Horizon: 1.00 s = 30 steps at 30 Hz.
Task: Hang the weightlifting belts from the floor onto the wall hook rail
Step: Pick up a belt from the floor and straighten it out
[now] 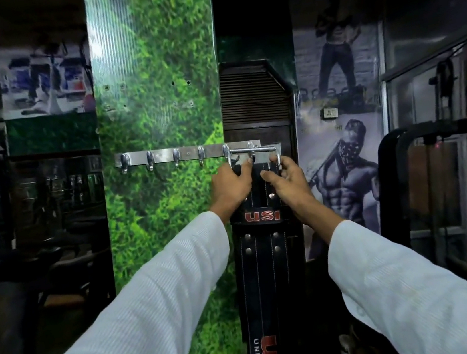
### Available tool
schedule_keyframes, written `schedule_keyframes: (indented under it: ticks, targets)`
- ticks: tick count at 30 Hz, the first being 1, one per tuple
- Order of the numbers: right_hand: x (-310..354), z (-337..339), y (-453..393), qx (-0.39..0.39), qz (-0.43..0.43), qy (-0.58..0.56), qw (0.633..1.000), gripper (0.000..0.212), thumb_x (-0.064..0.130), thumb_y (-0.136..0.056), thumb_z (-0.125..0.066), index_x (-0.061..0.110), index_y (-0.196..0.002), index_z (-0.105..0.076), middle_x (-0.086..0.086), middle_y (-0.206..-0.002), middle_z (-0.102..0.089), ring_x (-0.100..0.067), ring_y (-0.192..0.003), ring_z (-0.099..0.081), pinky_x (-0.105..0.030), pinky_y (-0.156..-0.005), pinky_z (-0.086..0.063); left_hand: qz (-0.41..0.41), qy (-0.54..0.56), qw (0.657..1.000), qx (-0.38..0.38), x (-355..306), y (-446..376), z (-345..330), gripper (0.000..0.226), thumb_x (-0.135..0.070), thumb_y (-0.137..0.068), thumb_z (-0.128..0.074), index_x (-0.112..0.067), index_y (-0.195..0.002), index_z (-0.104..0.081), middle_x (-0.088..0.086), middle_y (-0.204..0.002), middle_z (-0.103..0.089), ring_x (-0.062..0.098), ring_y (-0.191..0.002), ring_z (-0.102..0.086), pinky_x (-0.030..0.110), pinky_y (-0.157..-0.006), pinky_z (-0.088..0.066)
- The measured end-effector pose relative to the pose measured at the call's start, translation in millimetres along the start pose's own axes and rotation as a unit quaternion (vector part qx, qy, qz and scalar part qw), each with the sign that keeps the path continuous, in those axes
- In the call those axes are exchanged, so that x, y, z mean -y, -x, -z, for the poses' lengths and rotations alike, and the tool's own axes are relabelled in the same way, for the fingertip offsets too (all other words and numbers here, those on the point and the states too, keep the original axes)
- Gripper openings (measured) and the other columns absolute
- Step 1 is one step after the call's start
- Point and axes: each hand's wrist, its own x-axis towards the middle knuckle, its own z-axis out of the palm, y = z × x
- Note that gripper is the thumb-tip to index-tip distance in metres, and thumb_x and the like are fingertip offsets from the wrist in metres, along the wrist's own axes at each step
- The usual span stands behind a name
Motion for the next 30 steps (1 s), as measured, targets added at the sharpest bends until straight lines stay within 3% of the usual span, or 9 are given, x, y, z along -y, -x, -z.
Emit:
schedule_keyframes:
  ticks: [6, 8, 10, 14, 16, 20, 23, 26, 30]
  targets:
    - [-12, 13, 6, 0.01, -0.021, 0.027, 0.999, 0.037, 0.011, -0.096, -0.069, 0.018, -0.131, -0.058, -0.012, -0.102, -0.075, -0.01, -0.076, -0.073, -0.028, -0.067, -0.06, 0.003, 0.01, 0.999, 0.039, 6, 8, -11, 0.044, -0.051, -0.101, -0.054, -0.007, -0.093, -0.057, 0.014, -0.098, -0.064, 0.033, -0.1, -0.061, 0.032, -0.074, -0.038]
    - [-8, 16, 7, 0.022, -0.018, 0.031, 0.999, 0.035, 0.006, -0.098, -0.065, 0.011, -0.132, -0.055, -0.002, -0.079, -0.067, 0.006, -0.054, -0.064, -0.013, -0.053, -0.05, 0.012, 0.016, 0.999, 0.04, 8, 9, -14, 0.048, -0.054, -0.1, -0.054, -0.006, -0.099, -0.059, 0.017, -0.106, -0.066, 0.033, -0.105, -0.061, 0.034, -0.076, -0.041]
    - [-7, 15, 8, 0.028, -0.014, 0.029, 0.999, 0.034, 0.003, -0.099, -0.064, 0.009, -0.131, -0.055, 0.008, -0.065, -0.064, 0.007, -0.044, -0.058, -0.011, -0.046, -0.045, 0.015, 0.029, 0.999, 0.034, 10, 12, -13, 0.051, -0.054, -0.1, -0.055, -0.002, -0.101, -0.061, 0.017, -0.105, -0.068, 0.033, -0.1, -0.064, 0.037, -0.075, -0.047]
    - [-15, 7, 15, 0.02, -0.023, 0.007, 1.0, 0.034, 0.011, -0.096, -0.07, 0.016, -0.128, -0.06, -0.01, -0.097, -0.078, -0.014, -0.075, -0.075, -0.027, -0.06, -0.059, 0.0, 0.073, 0.997, 0.019, 18, 21, -8, 0.05, -0.056, -0.096, -0.06, -0.007, -0.106, -0.067, 0.011, -0.098, -0.074, 0.029, -0.091, -0.071, 0.042, -0.079, -0.058]
    - [-16, 6, 20, 0.017, -0.036, -0.012, 0.999, 0.034, 0.017, -0.096, -0.071, 0.014, -0.129, -0.061, -0.015, -0.106, -0.078, -0.014, -0.078, -0.077, -0.026, -0.06, -0.059, 0.02, 0.092, 0.995, 0.036, 25, 25, -6, 0.056, -0.064, -0.09, -0.06, -0.011, -0.102, -0.071, 0.008, -0.09, -0.076, 0.03, -0.086, -0.074, 0.045, -0.078, -0.062]
    - [-16, 10, 38, 0.03, -0.074, -0.029, 0.996, 0.033, 0.039, -0.1, -0.064, 0.013, -0.121, -0.07, -0.005, -0.107, -0.079, -0.016, -0.095, -0.077, -0.018, -0.069, -0.057, 0.08, 0.143, 0.979, 0.121, 31, 47, 7, 0.059, -0.055, -0.102, -0.051, -0.003, -0.088, -0.074, 0.015, -0.09, -0.079, 0.026, -0.083, -0.076, 0.036, -0.077, -0.059]
    - [-24, 16, 58, 0.037, -0.104, -0.051, 0.993, 0.033, 0.046, -0.101, -0.06, 0.019, -0.115, -0.074, 0.003, -0.11, -0.079, -0.012, -0.104, -0.073, -0.021, -0.082, -0.056, 0.087, 0.158, 0.976, 0.12, 44, 69, 13, 0.054, -0.051, -0.105, -0.045, -0.012, -0.076, -0.07, 0.002, -0.078, -0.076, 0.013, -0.072, -0.07, 0.028, -0.073, -0.054]
    - [-34, 21, 80, 0.039, -0.143, -0.072, 0.986, 0.034, 0.051, -0.1, -0.058, 0.024, -0.117, -0.071, 0.005, -0.109, -0.079, -0.017, -0.106, -0.074, -0.035, -0.083, -0.058, 0.119, 0.183, 0.968, 0.126, 57, 95, 17, 0.056, -0.061, -0.101, -0.046, -0.014, -0.084, -0.073, -0.003, -0.08, -0.077, 0.017, -0.08, -0.074, 0.039, -0.086, -0.058]
    - [-45, 23, 111, 0.045, -0.177, -0.085, 0.98, 0.039, 0.051, -0.102, -0.054, 0.023, -0.127, -0.066, 0.002, -0.111, -0.077, -0.013, -0.094, -0.076, -0.027, -0.071, -0.056, 0.179, 0.208, 0.952, 0.135, 82, 126, 17, 0.084, -0.084, -0.08, -0.047, -0.009, -0.101, -0.077, 0.014, -0.099, -0.08, 0.039, -0.099, -0.075, 0.06, -0.092, -0.059]
